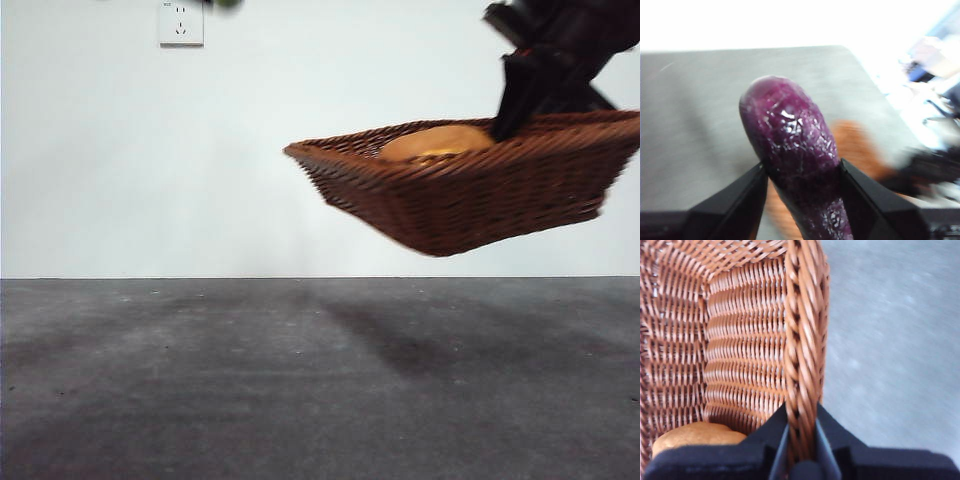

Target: Help me put the vegetables on the table into the basket

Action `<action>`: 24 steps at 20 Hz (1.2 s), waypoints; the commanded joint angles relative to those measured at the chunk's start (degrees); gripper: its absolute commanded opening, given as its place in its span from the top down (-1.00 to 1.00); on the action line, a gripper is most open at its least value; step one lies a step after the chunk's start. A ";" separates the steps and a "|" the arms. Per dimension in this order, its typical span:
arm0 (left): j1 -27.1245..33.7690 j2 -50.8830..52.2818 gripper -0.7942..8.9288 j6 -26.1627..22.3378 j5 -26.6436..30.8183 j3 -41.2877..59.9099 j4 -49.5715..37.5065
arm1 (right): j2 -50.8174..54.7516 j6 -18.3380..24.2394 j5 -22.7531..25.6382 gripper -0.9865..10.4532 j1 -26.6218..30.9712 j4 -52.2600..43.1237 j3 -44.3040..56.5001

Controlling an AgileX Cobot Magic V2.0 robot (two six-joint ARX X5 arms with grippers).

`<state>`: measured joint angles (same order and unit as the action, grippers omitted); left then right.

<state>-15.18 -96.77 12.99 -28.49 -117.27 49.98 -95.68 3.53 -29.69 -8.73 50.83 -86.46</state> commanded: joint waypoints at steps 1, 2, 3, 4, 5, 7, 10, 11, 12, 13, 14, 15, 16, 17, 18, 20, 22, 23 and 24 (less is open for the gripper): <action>-4.59 2.82 0.85 -1.31 -0.44 0.42 0.24 | -0.11 -4.31 -0.92 0.85 -2.82 -2.32 0.31; -7.37 3.13 0.85 -0.94 -0.09 0.90 0.13 | -0.11 -5.70 -0.92 0.85 -3.98 -3.80 0.31; -10.51 3.13 0.85 -0.77 1.55 2.23 0.00 | -0.11 -6.64 -0.94 0.85 -4.81 -4.37 0.31; -13.75 3.10 0.85 -0.39 3.26 5.18 -1.73 | -0.11 -6.78 -0.92 0.85 -5.51 -4.15 0.31; -16.44 3.13 0.85 1.86 4.52 9.22 -5.60 | -0.11 -6.75 -0.90 0.85 -5.97 -3.63 0.31; -18.62 3.13 0.85 7.61 4.74 17.53 -14.78 | -0.11 -6.62 -0.94 0.85 -5.99 -2.27 0.31; -18.97 2.97 0.85 13.57 8.85 26.21 -23.04 | -0.07 -5.35 -0.92 0.85 -5.95 -0.61 0.31; -18.69 2.91 0.85 14.62 9.07 27.82 -24.50 | -0.07 -5.35 -0.94 0.85 -5.99 -0.33 0.31; -18.29 2.64 0.85 15.41 9.09 28.85 -25.81 | -0.07 -5.33 -0.87 0.85 -6.58 -0.35 0.31; -18.03 1.97 0.85 16.61 9.03 28.94 -26.29 | -0.07 -5.38 -0.90 0.85 -7.63 -0.74 0.31; -18.01 1.05 0.85 17.75 9.01 28.92 -26.95 | -0.07 -5.42 -0.85 0.85 -8.57 -1.31 0.31; -18.01 0.37 0.85 19.39 9.01 28.94 -26.97 | -0.07 -5.44 -0.57 0.85 -9.55 -1.77 0.31; -18.08 -0.39 0.85 20.26 8.94 28.92 -26.82 | -0.07 -5.53 0.26 0.85 -10.67 -2.16 0.31; -18.47 -1.07 0.85 20.31 8.87 28.92 -26.08 | -0.07 -5.97 1.64 0.85 -11.41 -2.67 0.31; -18.99 -1.88 0.85 20.44 9.09 28.94 -25.11 | -0.07 -6.38 2.21 0.85 -11.63 -3.23 0.31; -19.52 -2.91 0.85 20.48 11.82 28.94 -22.43 | -0.07 -6.58 2.19 0.85 -11.61 -3.87 0.31; -19.76 -3.50 0.85 20.46 12.33 28.92 -21.66 | -0.07 -7.04 2.25 0.85 -11.39 -4.57 0.31; -19.78 -3.50 0.85 20.48 13.20 28.92 -21.99 | -0.07 -6.95 2.25 0.85 -11.39 -4.48 0.31; -19.78 -3.50 0.84 20.52 13.55 28.92 -21.97 | -0.07 -6.95 2.25 0.85 -11.41 -4.52 0.31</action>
<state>-34.85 -99.61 33.43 -15.20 -88.66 28.34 -95.83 -2.39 -26.76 -19.94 46.98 -86.43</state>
